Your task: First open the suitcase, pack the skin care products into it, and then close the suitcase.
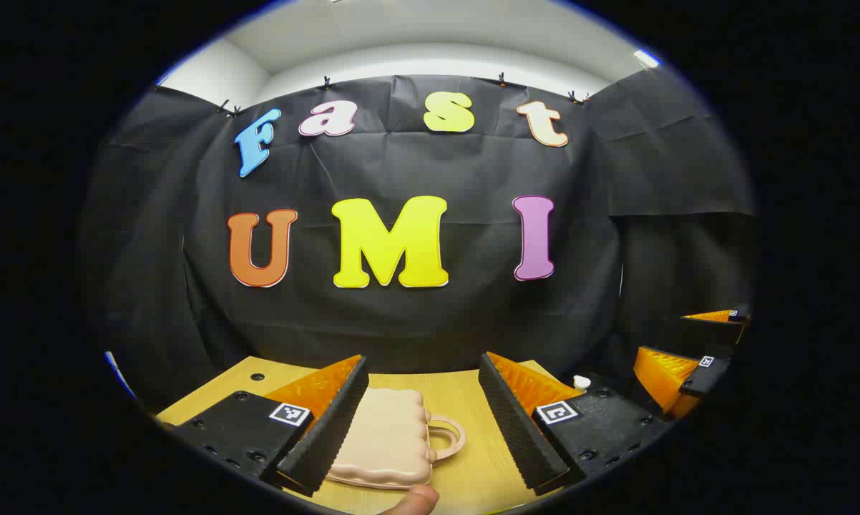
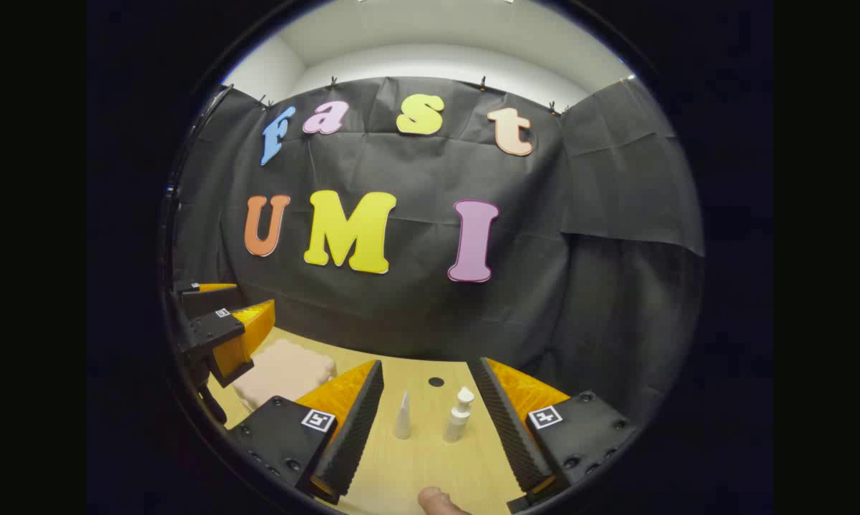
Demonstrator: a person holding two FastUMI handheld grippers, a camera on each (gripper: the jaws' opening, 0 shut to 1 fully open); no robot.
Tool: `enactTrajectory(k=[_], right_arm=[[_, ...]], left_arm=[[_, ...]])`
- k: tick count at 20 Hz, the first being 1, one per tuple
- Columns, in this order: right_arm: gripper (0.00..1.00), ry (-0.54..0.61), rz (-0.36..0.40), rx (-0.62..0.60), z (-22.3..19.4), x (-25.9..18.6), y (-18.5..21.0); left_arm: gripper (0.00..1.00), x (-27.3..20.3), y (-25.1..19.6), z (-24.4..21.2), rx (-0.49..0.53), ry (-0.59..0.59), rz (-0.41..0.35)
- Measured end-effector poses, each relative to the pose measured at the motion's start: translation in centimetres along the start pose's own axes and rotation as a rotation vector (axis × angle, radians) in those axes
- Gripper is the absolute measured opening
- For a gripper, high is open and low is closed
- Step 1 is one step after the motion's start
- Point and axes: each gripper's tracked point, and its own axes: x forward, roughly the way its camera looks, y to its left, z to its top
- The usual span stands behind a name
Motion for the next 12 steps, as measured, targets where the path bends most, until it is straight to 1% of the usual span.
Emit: enactTrajectory(k=[2,4,8,12], right_arm=[[0.77,0.005,-0.003,-0.002,-0.2,0.5,-0.5],[0.79,0.018,-0.001,0.005,-0.6,0.6,-0.7],[0.80,0.042,0.005,-0.005,-1.4,1.0,-0.8],[0.78,0.042,0.021,-0.010,-1.4,1.2,-0.6]], left_arm=[[0.99,0.4,-0.3,-0.6,-0.003,0.019,0.000],[0.99,0.4,-0.5,-1.4,-0.006,0.052,0.001],[0.99,0.7,-0.8,-2.0,-0.004,0.070,0.007],[0.99,1.0,-1.4,-2.4,0.005,0.081,-0.002]])
